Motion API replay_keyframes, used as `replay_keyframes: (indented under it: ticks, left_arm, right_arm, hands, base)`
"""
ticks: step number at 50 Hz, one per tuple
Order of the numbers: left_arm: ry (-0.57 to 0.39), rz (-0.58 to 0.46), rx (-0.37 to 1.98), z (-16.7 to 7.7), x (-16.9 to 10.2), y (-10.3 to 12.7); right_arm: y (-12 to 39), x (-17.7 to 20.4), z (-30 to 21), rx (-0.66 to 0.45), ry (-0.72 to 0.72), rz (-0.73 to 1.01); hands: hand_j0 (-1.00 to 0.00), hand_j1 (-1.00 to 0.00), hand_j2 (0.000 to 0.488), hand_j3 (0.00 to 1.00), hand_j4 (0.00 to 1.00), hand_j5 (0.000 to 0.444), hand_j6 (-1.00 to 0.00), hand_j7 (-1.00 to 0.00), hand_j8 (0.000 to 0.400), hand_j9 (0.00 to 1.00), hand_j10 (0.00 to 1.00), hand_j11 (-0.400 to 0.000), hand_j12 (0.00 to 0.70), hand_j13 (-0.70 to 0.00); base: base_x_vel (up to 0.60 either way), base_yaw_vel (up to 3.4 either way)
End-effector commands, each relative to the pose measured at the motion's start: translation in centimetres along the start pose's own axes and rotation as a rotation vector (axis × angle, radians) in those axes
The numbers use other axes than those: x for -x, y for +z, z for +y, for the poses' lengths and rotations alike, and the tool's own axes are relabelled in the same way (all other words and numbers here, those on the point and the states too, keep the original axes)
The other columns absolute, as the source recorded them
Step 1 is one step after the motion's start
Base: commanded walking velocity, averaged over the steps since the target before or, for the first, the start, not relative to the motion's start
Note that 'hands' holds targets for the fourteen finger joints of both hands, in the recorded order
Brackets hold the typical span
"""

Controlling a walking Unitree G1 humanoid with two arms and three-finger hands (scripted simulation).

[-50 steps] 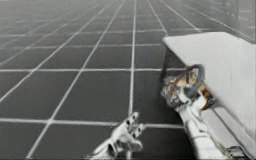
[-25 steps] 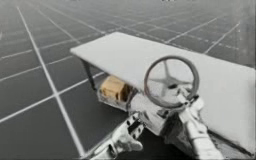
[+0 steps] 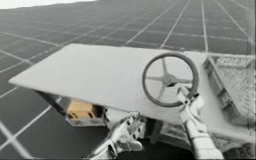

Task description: Pick up and drop off the object

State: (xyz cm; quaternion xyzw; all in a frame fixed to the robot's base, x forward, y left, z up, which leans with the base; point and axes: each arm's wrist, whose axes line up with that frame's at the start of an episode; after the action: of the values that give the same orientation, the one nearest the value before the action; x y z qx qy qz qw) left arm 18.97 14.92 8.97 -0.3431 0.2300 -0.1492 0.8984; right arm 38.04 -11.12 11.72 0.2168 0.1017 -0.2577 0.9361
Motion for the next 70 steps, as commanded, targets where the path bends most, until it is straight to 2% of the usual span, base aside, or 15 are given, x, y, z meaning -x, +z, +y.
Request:
replay_keyframes:
  ticks: [1,17,18,26,38,48,49,50,51,52,53,54,55,64,70]
  left_arm:
    - [-0.013,-0.004,0.012,0.2,0.0,-0.1]
    - [-0.013,-0.004,0.012,0.2,0.0,-0.1]
    - [0.007,-0.122,0.032,-2.0,-13.3,11.1]
    - [0.021,-0.115,-0.015,-3.1,-15.7,9.8]
    - [-0.188,-0.001,-0.225,-14.5,-18.7,5.5]
    - [-0.246,0.100,-0.309,-21.0,-19.1,0.3]
    - [-0.246,0.094,-0.314,-20.5,-19.0,0.5]
    - [-0.242,0.085,-0.294,-19.7,-18.6,0.5]
    - [-0.220,0.075,-0.280,-19.9,-18.3,0.4]
    - [-0.207,0.071,-0.278,-19.1,-17.8,1.4]
    - [-0.199,0.056,-0.259,-19.0,-18.2,1.9]
    - [-0.185,0.035,-0.230,-18.3,-17.2,2.2]
    - [-0.174,0.031,-0.223,-18.0,-17.7,2.7]
    - [-0.179,-0.032,-0.161,-16.2,-18.0,6.2]
    - [-0.129,-0.263,-0.216,-17.3,-17.2,8.5]
  right_arm:
    - [0.7,0.1,0.1,0.008,-0.002,-0.034]
    - [0.7,0.1,0.1,0.008,-0.002,-0.034]
    - [7.6,-13.6,13.3,0.025,0.116,-0.060]
    - [16.3,-20.0,14.0,0.028,0.096,-0.168]
    - [43.2,-15.4,-12.8,-0.165,-0.293,-0.585]
    - [34.9,-13.9,-38.5,-0.332,-0.679,-0.442]
    - [34.6,-14.0,-38.9,-0.335,-0.679,-0.427]
    - [34.7,-14.8,-37.7,-0.300,-0.680,-0.396]
    - [34.6,-15.4,-37.2,-0.292,-0.663,-0.371]
    - [34.2,-16.1,-36.0,-0.256,-0.665,-0.379]
    - [34.7,-16.5,-34.2,-0.238,-0.654,-0.343]
    - [34.7,-17.6,-33.2,-0.217,-0.641,-0.342]
    - [34.9,-18.4,-31.4,-0.189,-0.633,-0.306]
    - [32.1,-16.9,-21.9,0.028,-0.454,-0.309]
    - [27.0,-6.9,-17.0,0.312,-0.174,-0.530]
  hands:
    - [0.00,0.00,0.000,1.00,1.00,0.000,0.00,0.00,0.000,1.00,1.00,-0.400,0.000,-0.700]
    - [0.00,0.00,0.000,1.00,1.00,0.000,0.00,0.00,0.000,1.00,1.00,-0.400,0.000,-0.700]
    - [0.00,0.00,0.000,1.00,1.00,0.000,0.00,0.00,0.000,1.00,1.00,-0.400,0.000,-0.700]
    - [0.00,0.00,0.000,1.00,1.00,0.000,0.00,0.00,0.000,1.00,1.00,-0.400,0.000,-0.700]
    - [0.00,0.00,0.000,1.00,1.00,0.000,0.00,0.00,0.000,1.00,1.00,-0.400,0.000,-0.700]
    - [0.00,0.00,0.000,1.00,1.00,0.000,0.00,0.00,0.000,1.00,1.00,-0.400,0.000,-0.700]
    - [0.00,0.00,0.000,0.93,1.00,0.034,0.00,0.00,0.000,1.00,1.00,-0.400,0.000,-0.700]
    - [0.00,0.00,0.000,0.21,0.98,0.383,0.00,0.00,0.000,1.00,1.00,-0.400,0.000,-0.700]
    - [0.00,0.00,0.000,0.00,0.19,0.095,0.00,0.00,0.000,1.00,1.00,-0.400,0.000,-0.700]
    - [0.00,0.00,0.000,0.00,0.00,0.000,0.00,0.00,0.000,0.93,1.00,-0.400,0.000,-0.700]
    - [0.00,0.00,0.000,0.00,0.00,0.000,0.00,0.00,0.000,0.21,0.98,-0.391,0.000,-0.684]
    - [0.00,0.00,0.000,0.00,0.00,0.000,0.00,0.00,0.000,0.00,0.19,-0.076,0.000,-0.133]
    - [0.00,0.00,0.000,0.00,0.00,0.000,0.00,0.00,0.000,0.00,0.00,0.000,0.000,0.000]
    - [0.00,0.00,0.000,0.00,0.00,0.000,0.00,0.00,0.000,0.00,0.00,0.000,0.000,0.000]
    - [0.00,0.00,0.000,0.00,0.00,0.000,0.00,0.00,0.000,0.00,0.00,0.000,0.000,0.000]
  base:
    - [0.18,-0.39]
    - [0.16,-0.37]
    - [0.00,0.20]
    - [0.00,0.23]
    - [0.00,0.07]
    - [0.00,-0.30]
    - [0.00,-0.35]
    - [0.00,-0.34]
    - [0.00,-0.31]
    - [0.00,-0.27]
    - [0.00,-0.23]
    - [0.00,-0.18]
    - [0.00,-0.13]
    - [0.00,0.01]
    - [0.00,0.07]
